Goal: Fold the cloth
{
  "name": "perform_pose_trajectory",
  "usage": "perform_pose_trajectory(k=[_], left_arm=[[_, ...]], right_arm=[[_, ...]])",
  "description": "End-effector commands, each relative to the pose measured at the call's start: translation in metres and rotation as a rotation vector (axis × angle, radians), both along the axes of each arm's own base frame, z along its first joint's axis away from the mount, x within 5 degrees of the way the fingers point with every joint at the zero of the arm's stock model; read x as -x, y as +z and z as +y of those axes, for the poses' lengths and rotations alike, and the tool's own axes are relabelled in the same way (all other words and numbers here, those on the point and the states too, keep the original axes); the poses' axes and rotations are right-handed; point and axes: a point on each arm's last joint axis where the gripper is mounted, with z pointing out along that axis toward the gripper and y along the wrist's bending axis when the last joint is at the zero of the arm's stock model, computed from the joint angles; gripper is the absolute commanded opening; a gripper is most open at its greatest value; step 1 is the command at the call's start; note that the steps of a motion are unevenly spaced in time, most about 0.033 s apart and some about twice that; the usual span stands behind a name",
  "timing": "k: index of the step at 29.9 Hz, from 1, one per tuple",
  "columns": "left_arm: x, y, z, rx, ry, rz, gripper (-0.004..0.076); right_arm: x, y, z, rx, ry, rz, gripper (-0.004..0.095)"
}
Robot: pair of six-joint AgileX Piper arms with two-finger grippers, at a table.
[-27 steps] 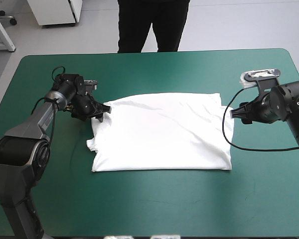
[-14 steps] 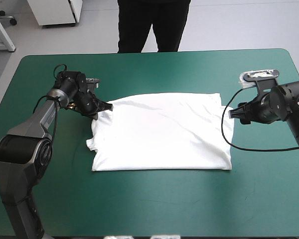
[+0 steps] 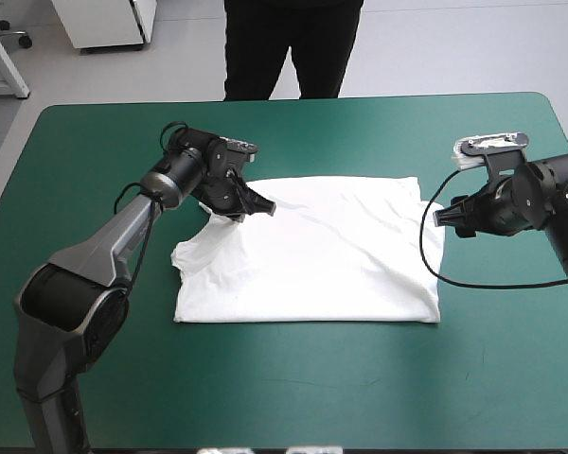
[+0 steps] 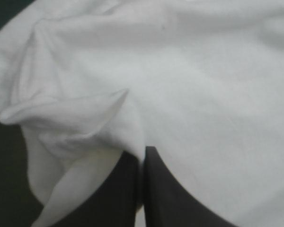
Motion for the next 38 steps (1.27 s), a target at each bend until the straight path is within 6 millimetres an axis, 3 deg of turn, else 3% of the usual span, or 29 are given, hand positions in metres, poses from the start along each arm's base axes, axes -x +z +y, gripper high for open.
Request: perform_pose_trajectory(k=[1, 7, 11, 14, 17, 20, 22, 27, 30, 34, 38], left_arm=[[0.001, 0.009, -0.011, 0.057, 0.002, -0.034, -0.0009], [-0.006, -0.021, -0.017, 0.05, -0.002, 0.048, -0.0008], [-0.003, -0.02, -0.017, 0.03, -0.058, 0.072, 0.0015], [0.003, -0.01, -0.019, 0.073, -0.084, 0.093, 0.0122], [0.009, 0.009, -0.021, 0.122, -0.112, 0.089, 0.0287], [0.02, 0.044, -0.021, 0.187, -0.163, 0.041, 0.045], [0.027, 0.068, -0.018, 0.214, -0.17, -0.011, 0.0503], [0.059, 0.136, -0.003, 0.275, -0.19, -0.172, 0.052], [0.079, 0.164, 0.007, 0.299, -0.198, -0.24, 0.052], [0.103, 0.192, 0.019, 0.323, -0.197, -0.318, 0.052], [0.118, 0.208, 0.027, 0.342, -0.191, -0.364, 0.052]], right_arm=[[0.006, 0.02, -0.003, 0.0, 0.008, -0.091, 0.0635], [0.006, 0.02, -0.003, 0.0, 0.008, -0.091, 0.0635], [0.005, 0.021, -0.003, 0.004, 0.009, -0.105, 0.0635], [0.004, 0.021, -0.003, 0.01, 0.009, -0.114, 0.0635], [0.002, 0.022, -0.004, 0.011, -0.01, -0.136, 0.0635], [-0.008, 0.016, -0.005, 0.026, -0.03, -0.136, 0.0635], [-0.017, 0.008, -0.002, 0.019, -0.026, -0.114, 0.0635], [-0.05, -0.026, 0.004, 0.025, -0.017, -0.039, 0.0635], [-0.071, -0.051, 0.008, 0.033, -0.01, 0.006, 0.0635], [-0.092, -0.083, 0.009, 0.043, -0.011, 0.069, 0.0635], [-0.106, -0.107, -0.001, 0.025, -0.051, 0.116, 0.0635]])
